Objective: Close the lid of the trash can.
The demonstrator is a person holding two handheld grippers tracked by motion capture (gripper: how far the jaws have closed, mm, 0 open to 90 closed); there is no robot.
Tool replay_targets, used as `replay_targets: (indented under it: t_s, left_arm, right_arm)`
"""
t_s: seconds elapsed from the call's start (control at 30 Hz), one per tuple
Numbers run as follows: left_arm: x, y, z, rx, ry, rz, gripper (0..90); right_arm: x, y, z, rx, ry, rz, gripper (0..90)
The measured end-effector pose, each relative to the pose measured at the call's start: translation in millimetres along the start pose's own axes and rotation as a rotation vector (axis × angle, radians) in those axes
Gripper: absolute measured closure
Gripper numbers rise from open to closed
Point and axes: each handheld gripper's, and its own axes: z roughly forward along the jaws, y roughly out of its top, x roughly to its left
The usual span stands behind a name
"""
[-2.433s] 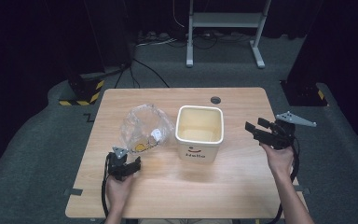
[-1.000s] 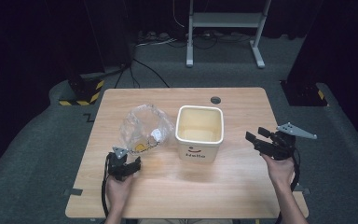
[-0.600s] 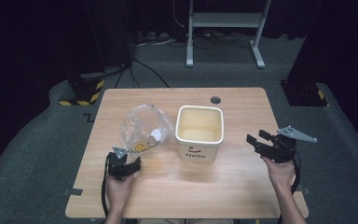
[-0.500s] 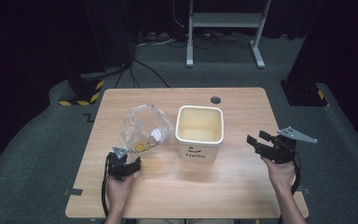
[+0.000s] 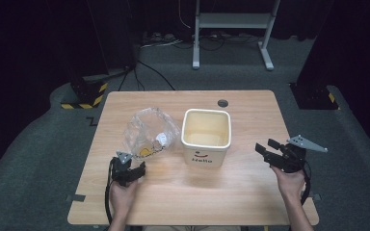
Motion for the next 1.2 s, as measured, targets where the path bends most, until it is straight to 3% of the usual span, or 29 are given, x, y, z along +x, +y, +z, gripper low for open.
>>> replay_targets:
  t_s: [0.4,1.2]
  left_arm:
    - [0.0,0.0,0.0,0.0,0.0,0.0,28.8]
    - [0.0,0.0,0.0,0.0,0.0,0.0,28.8]
  right_arm:
    - [-2.3,-13.1,3.4,0.008,0.012,0.026,36.3]
    - [-6.4,-39.2,11.7,0.055,-0.019,0.032,36.9]
